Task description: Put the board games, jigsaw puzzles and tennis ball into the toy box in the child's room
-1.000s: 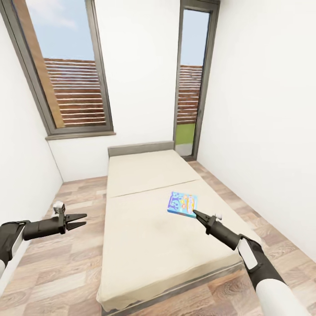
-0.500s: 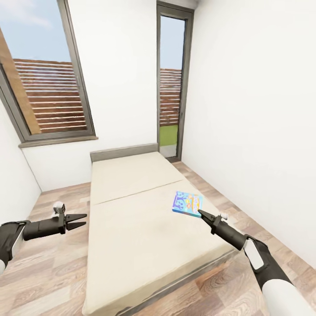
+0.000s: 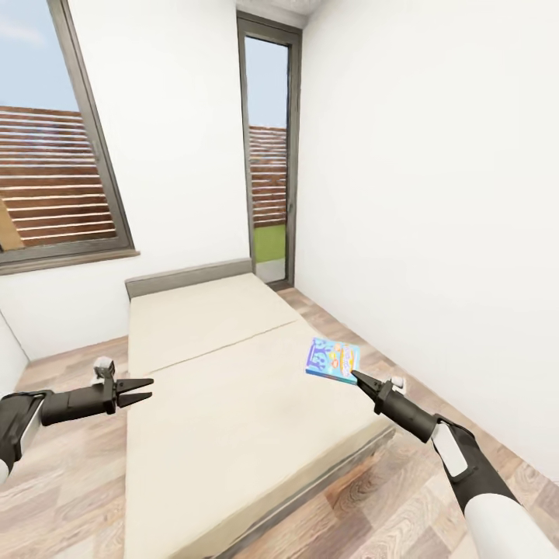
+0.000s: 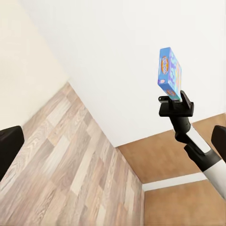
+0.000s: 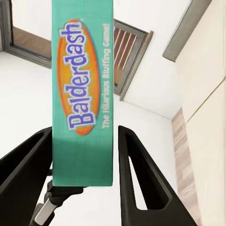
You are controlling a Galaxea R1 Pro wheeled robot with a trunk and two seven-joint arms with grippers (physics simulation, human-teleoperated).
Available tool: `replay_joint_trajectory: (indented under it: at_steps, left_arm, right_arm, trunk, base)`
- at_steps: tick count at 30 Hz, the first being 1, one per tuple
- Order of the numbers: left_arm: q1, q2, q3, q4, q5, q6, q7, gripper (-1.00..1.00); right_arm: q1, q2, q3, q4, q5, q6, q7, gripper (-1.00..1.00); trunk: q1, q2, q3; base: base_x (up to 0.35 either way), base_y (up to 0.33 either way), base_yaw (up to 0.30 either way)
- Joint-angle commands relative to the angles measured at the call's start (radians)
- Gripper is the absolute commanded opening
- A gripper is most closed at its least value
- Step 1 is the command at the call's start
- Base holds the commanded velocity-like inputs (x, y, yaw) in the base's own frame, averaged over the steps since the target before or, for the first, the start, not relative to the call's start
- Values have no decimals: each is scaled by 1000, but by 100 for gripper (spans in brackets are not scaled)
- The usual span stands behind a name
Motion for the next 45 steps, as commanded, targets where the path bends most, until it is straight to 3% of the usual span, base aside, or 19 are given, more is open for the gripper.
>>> replay_joint_trajectory:
  at_steps: [1, 45]
  left_arm:
    - [0, 0, 2, -1, -7, 10, -7, 100]
    - [-1, 4, 2, -1, -7, 1, -7, 100]
  right_arm:
    - [-1, 1, -1, 1, -5, 7, 1, -100]
    - [-2, 0, -15, 2, -5, 7, 3, -100]
  trunk:
    - [-4, 6, 3]
    - [-172, 314, 178]
  base:
    - [0, 0, -253]
    - [0, 0, -253]
